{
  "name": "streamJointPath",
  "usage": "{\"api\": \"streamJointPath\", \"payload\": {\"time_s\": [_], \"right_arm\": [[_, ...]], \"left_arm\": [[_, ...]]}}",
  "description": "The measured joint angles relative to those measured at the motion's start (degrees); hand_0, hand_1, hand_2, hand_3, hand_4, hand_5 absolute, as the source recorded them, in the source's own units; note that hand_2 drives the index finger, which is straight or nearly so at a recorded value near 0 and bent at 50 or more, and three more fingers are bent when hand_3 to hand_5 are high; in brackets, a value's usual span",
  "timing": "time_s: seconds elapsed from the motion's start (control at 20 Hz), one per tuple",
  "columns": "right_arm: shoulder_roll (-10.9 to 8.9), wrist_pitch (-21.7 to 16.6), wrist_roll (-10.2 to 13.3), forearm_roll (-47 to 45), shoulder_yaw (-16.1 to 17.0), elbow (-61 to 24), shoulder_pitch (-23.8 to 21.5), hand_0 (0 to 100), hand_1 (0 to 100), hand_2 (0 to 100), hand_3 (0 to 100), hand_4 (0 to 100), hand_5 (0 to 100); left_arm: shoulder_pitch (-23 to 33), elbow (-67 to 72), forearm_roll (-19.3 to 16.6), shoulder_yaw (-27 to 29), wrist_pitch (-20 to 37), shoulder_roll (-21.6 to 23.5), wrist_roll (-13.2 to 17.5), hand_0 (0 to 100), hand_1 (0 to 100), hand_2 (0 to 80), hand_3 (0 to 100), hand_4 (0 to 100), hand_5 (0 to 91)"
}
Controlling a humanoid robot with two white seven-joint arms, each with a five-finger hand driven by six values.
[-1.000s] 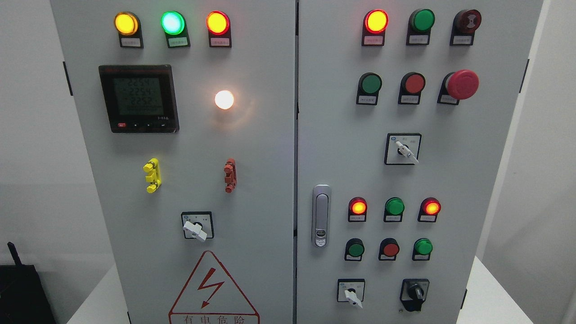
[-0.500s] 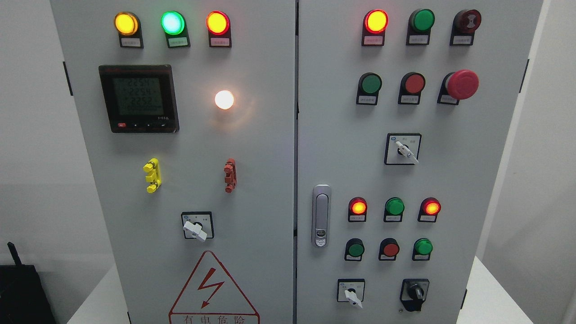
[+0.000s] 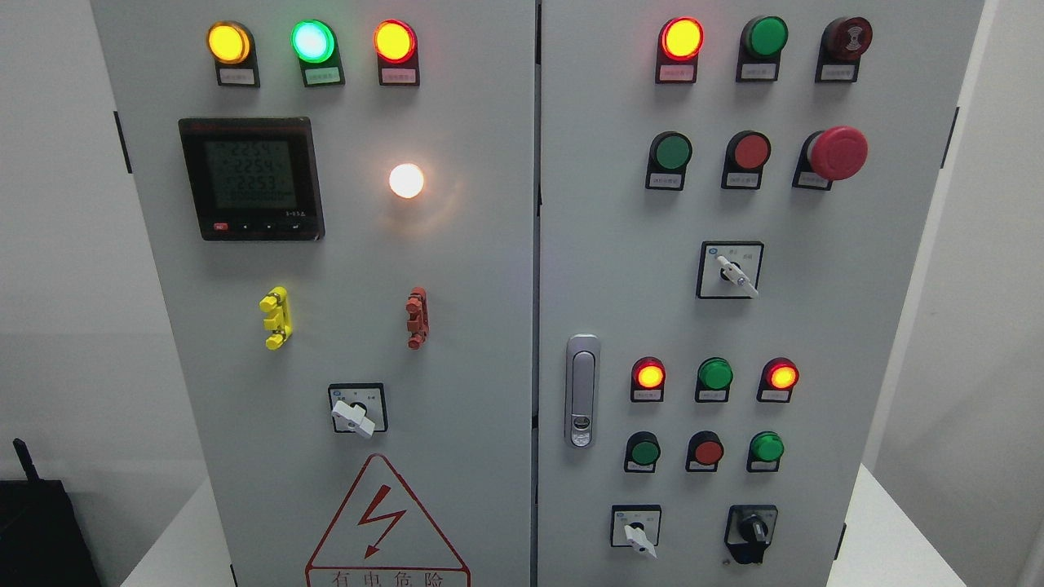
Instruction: Trip black knob to open circuit
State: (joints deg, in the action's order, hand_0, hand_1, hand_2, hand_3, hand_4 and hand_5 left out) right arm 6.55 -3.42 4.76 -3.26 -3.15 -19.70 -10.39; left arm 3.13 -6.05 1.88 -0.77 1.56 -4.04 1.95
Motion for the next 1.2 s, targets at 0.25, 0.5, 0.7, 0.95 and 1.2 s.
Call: {"api": "streamJointPath", "payload": {"time_s": [0.25,0.5,0.7,0.95,1.2], "right_arm": [[0.00,0.0,0.9,0.0,0.0,-7.1,-2.1,0,16,0,0,0,0],[0.00,0.0,1.4,0.0,0.0,-12.4,-3.4,0,16,0,9,0,0],[0.00,0.0,2.6,0.0,0.0,-17.8,-4.5,0,16,0,20,9,0],[0.00,0.0,3.2,0.0,-0.1,-22.6,-4.9,0,16,0,24,14,0],[0.00,0.0,3.3,0.0,-0.1,-27.1,-5.8,0,16,0,32,22,0]], "left_arm": [[0.0,0.0,0.0,0.0,0.0,0.0,0.0,12,39,0.0,0,0,0.0],[0.0,0.0,0.0,0.0,0.0,0.0,0.0,12,39,0.0,0,0,0.0],[0.0,0.0,0.0,0.0,0.0,0.0,0.0,12,39,0.0,0,0,0.0],[0.0,0.0,0.0,0.0,0.0,0.0,0.0,12,39,0.0,0,0,0.0],[0.0,0.0,0.0,0.0,0.0,0.0,0.0,12,39,0.0,0,0,0.0]]}}
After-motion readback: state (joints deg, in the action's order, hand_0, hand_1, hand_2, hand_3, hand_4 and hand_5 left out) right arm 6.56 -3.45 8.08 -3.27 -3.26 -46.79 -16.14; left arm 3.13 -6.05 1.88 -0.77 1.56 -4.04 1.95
